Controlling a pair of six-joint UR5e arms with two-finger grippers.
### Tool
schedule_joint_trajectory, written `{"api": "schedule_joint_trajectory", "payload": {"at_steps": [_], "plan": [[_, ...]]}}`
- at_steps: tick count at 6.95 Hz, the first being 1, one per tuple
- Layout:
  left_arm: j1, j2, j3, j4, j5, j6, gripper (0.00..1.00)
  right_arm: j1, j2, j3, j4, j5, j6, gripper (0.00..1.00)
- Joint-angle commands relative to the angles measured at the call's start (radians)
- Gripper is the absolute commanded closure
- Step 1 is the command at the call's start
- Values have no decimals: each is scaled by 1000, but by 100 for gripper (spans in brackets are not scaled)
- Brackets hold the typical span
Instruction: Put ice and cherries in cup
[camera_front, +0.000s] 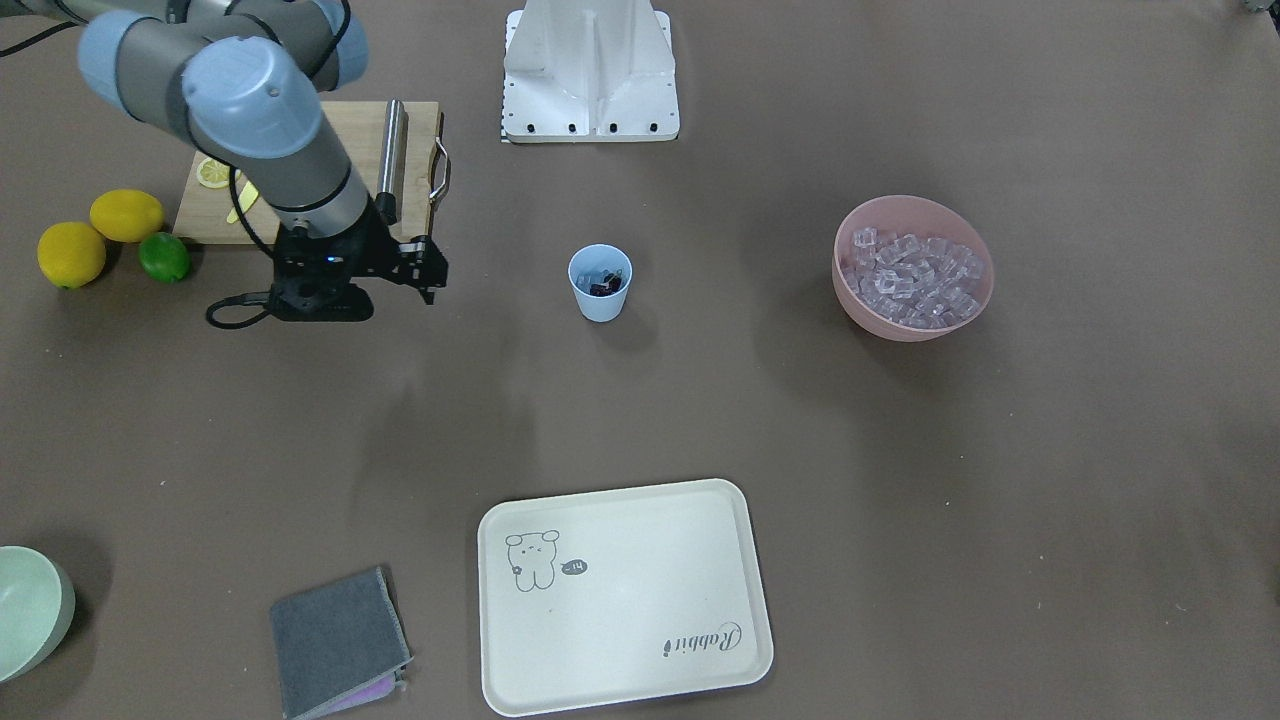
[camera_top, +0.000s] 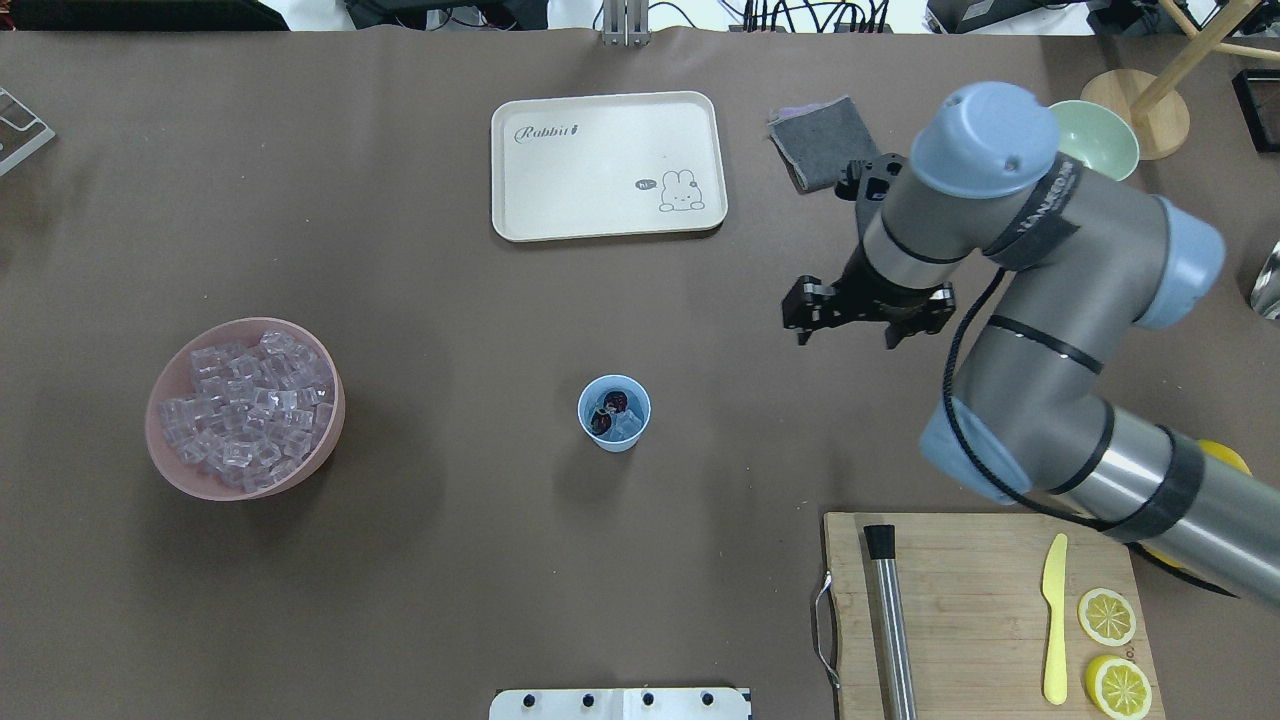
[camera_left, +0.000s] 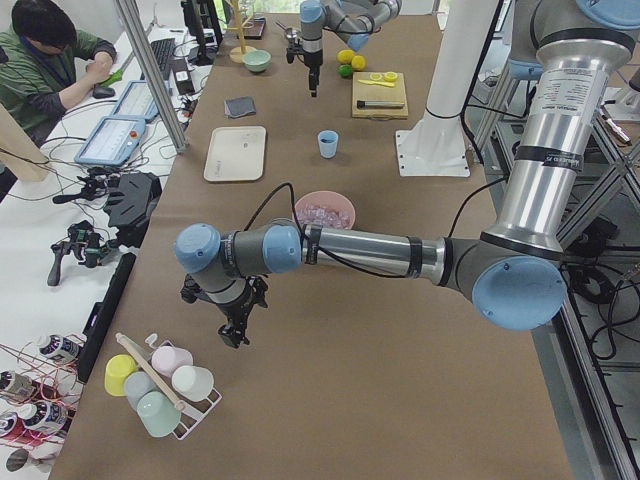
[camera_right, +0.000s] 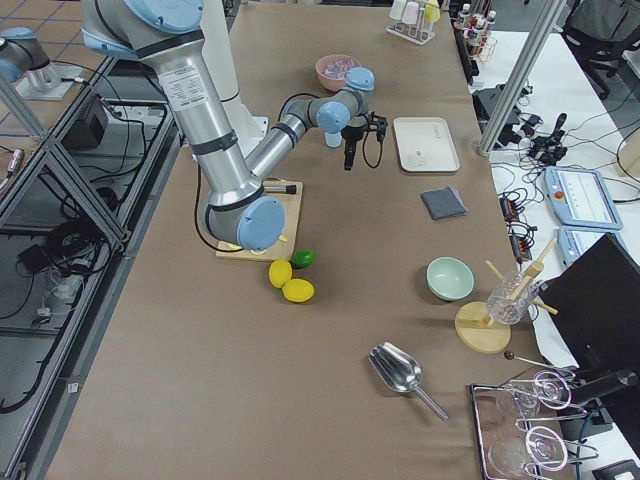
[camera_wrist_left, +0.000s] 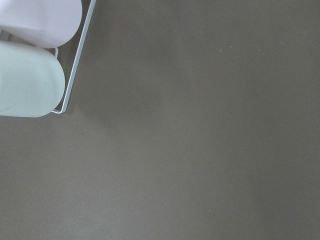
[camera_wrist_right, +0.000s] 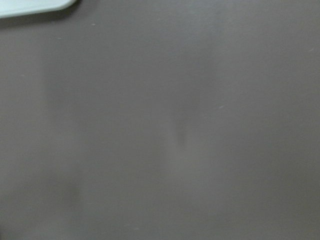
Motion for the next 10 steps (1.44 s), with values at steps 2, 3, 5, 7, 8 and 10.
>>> {"api": "schedule_joint_trajectory", "payload": {"at_steps": [2,3,5,7,8,10], "plan": [[-31,-3,-2,0,3,-3,3,401,-260,10,-72,204,-609,0],[-43,-3,1,2,6,-8,3,515,-336,-1,-72,237,-734,0],[-135,-1,58,6,50,-9,3,692,-397,-71,-75,223,-905,0],[-178,-13,92,9,113,-121,3,783,-406,-151,-82,170,-927,0],[-167,-64,117,9,110,-153,3,788,-411,-160,-128,151,-927,0],[-167,-84,144,3,104,-212,2,825,-420,-160,-141,151,-926,0]]}}
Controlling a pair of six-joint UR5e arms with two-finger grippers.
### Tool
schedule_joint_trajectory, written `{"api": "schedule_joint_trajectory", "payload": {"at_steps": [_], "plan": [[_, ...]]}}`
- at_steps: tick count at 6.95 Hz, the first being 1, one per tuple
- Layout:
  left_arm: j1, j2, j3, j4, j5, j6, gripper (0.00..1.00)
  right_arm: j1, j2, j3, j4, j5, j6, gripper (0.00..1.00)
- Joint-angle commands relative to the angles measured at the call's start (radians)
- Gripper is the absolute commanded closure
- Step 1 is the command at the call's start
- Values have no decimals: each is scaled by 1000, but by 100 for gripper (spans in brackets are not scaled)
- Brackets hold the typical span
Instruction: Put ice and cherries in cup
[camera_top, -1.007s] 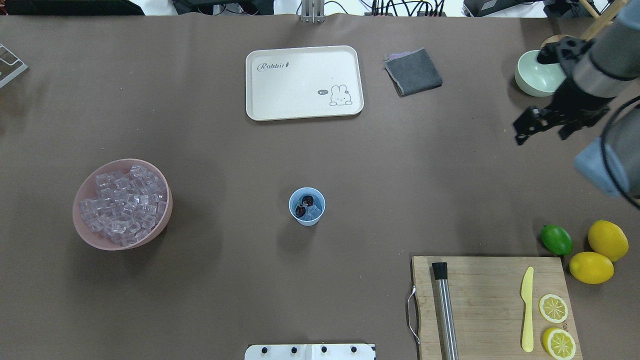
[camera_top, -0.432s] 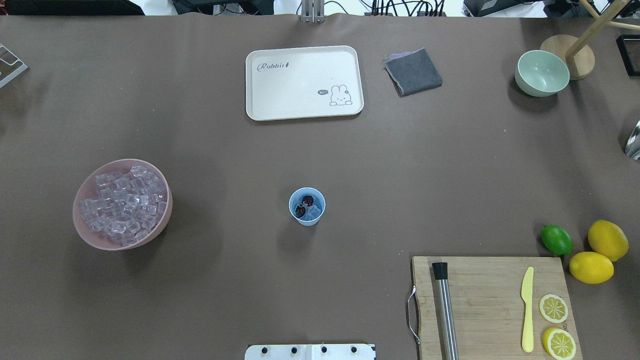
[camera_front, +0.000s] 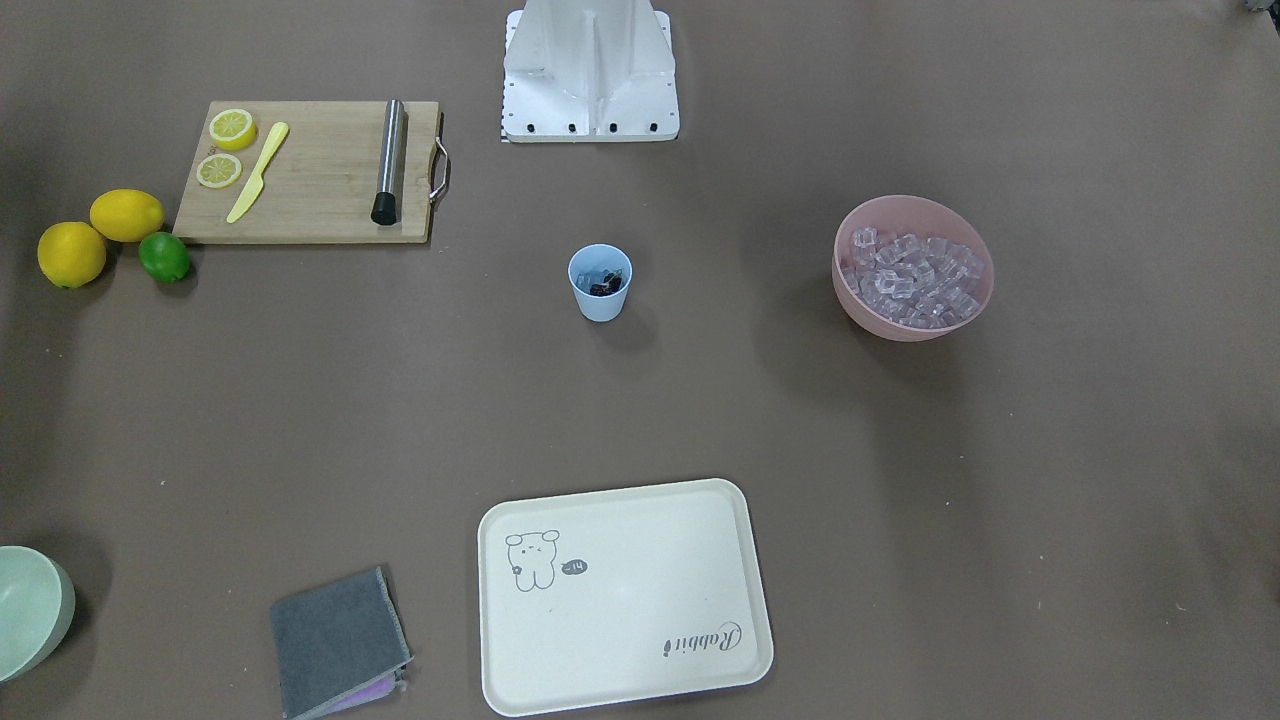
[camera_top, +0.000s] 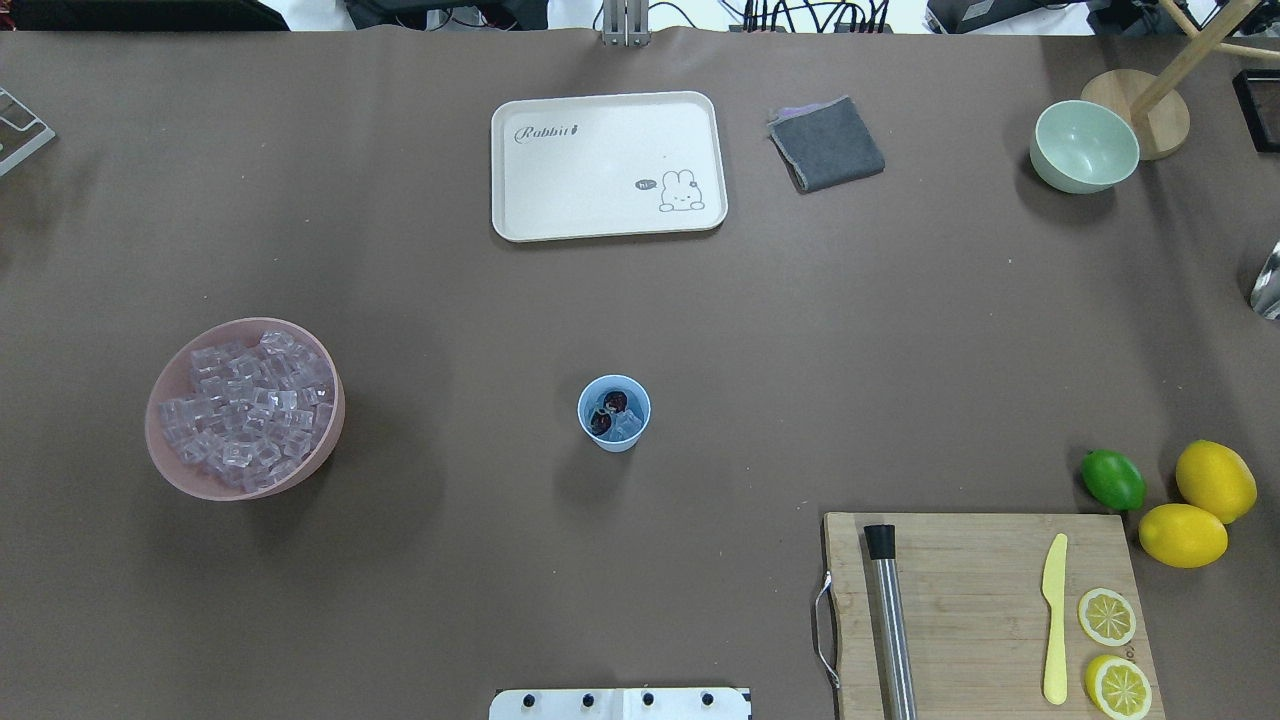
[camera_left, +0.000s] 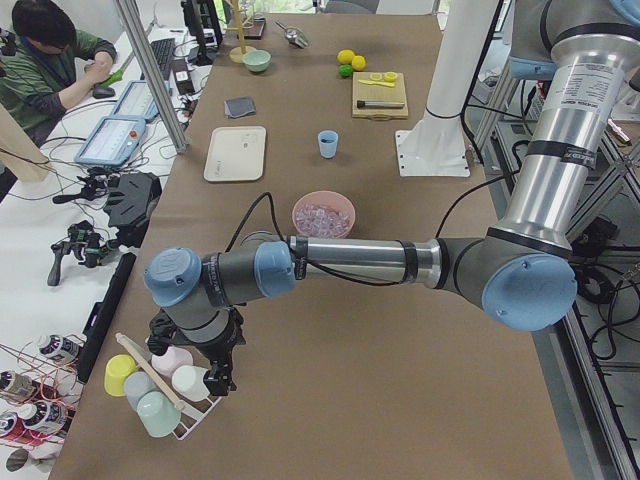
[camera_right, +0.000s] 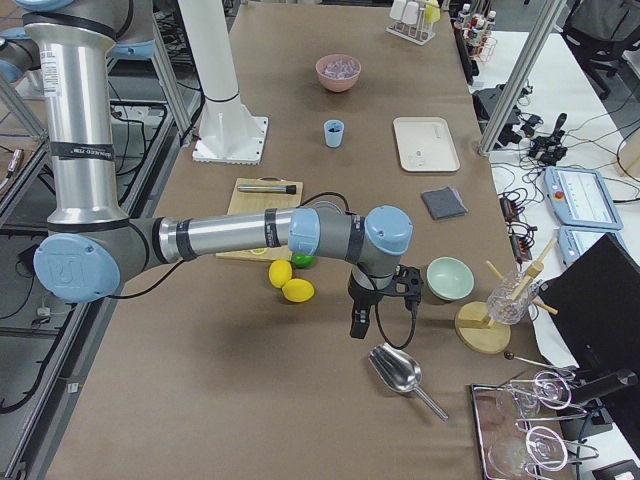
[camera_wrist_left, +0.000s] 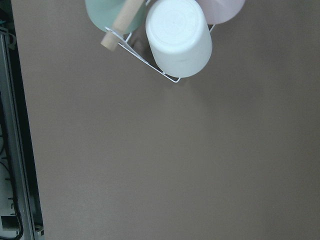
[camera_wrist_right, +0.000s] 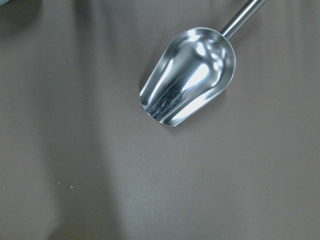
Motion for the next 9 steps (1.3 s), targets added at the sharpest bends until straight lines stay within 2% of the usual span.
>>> {"api": "schedule_joint_trajectory", "payload": {"at_steps": [1,3,4,9], "plan": [[0,-9,0,-6,-48,-87,2,25,-11,5,-10,-8,11,0],[-3,19,-70,-1,-96,-88,2,25,-17,11,-16,-14,13,0],[-3,27,-86,-4,-93,-88,2,25,-17,37,-18,-8,13,0],[-3,28,-127,-7,-90,-86,2,3,2,22,-1,-3,13,0]]}}
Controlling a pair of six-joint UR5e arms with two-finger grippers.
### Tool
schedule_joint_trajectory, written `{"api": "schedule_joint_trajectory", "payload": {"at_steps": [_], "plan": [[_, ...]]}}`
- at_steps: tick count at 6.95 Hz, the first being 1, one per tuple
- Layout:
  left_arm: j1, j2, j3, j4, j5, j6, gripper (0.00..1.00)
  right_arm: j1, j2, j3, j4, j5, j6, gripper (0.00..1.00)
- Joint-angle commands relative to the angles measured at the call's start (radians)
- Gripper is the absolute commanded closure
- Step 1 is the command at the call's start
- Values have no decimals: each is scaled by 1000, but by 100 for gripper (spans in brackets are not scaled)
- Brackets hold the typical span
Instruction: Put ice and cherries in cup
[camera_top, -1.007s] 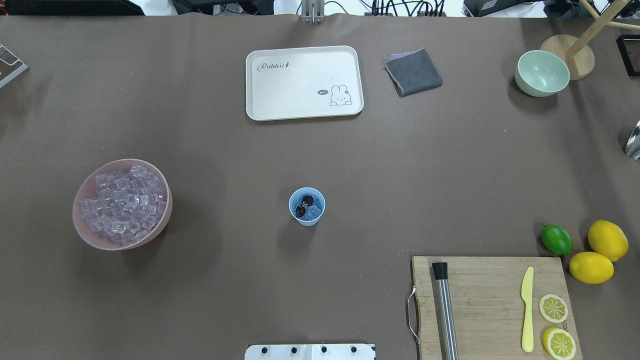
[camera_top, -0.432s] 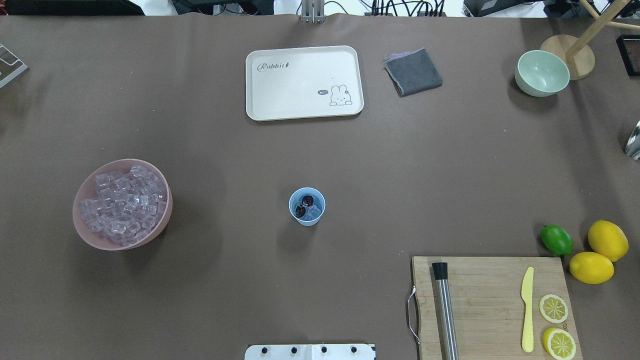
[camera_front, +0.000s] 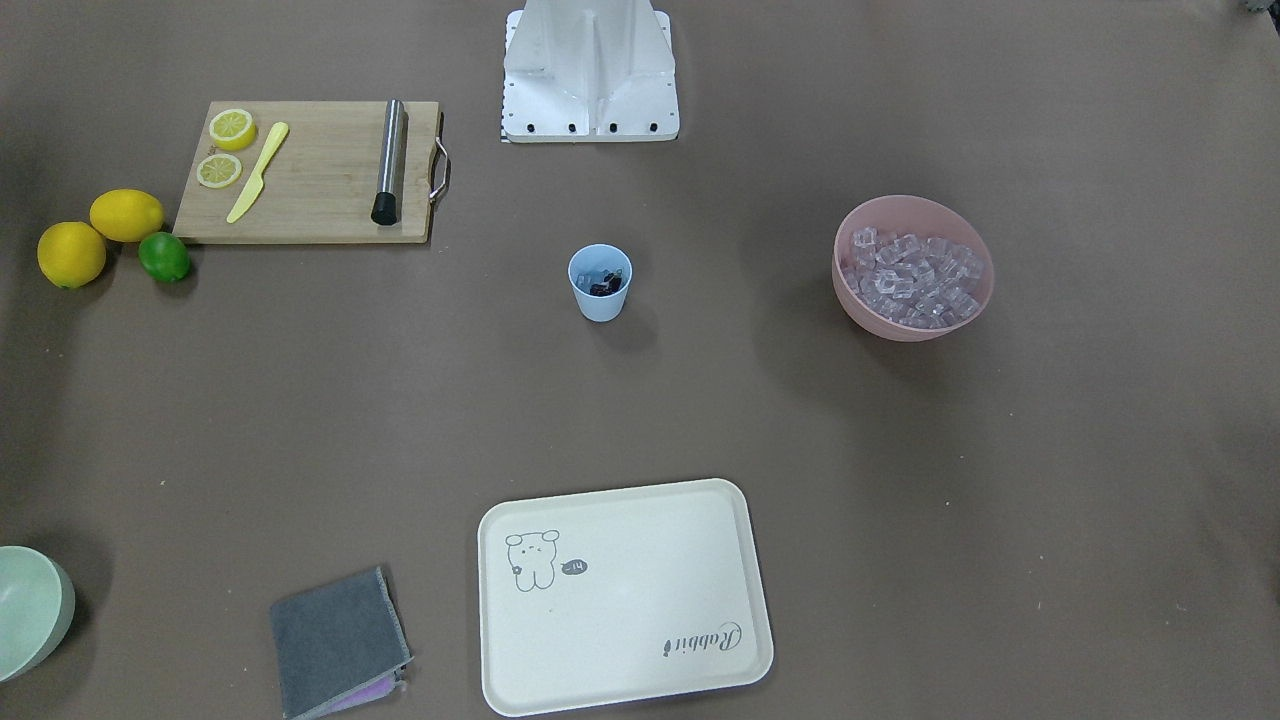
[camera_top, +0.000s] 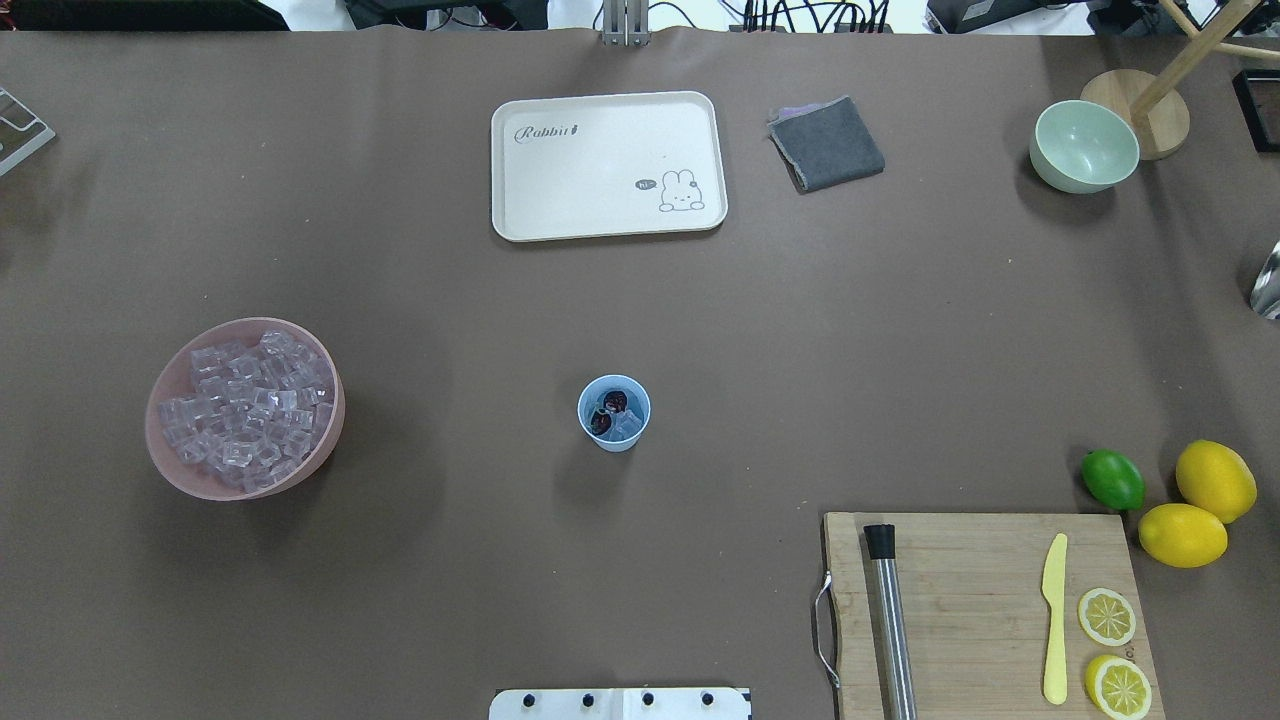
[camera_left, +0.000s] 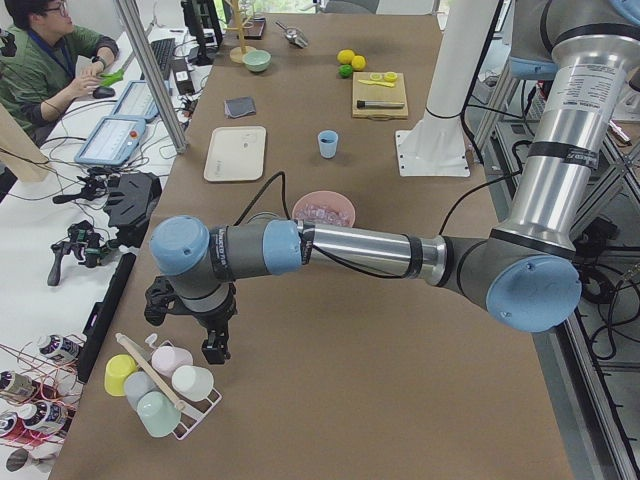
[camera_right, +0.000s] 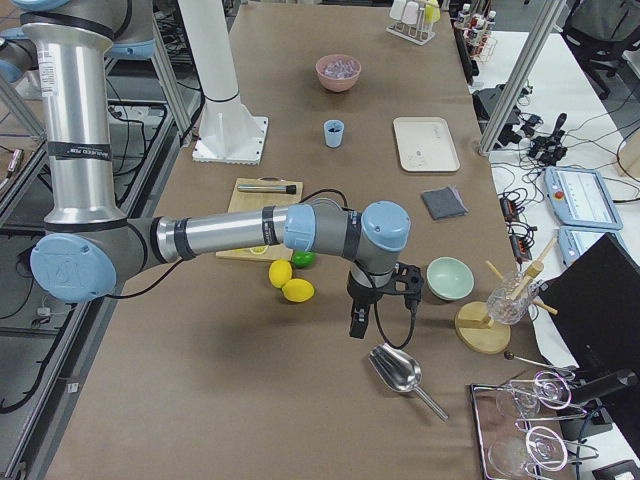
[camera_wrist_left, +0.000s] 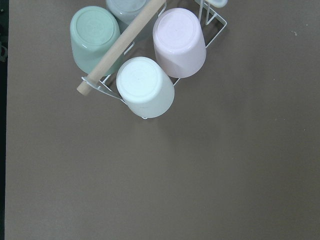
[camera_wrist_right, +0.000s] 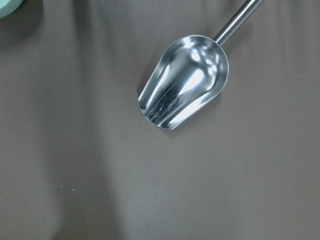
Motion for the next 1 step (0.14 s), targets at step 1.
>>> {"api": "schedule_joint_trajectory", "payload": {"at_steps": [1], "plan": [[0,2,-4,1,-4,0,2,-2,3,-2,1,3,2,0]]}}
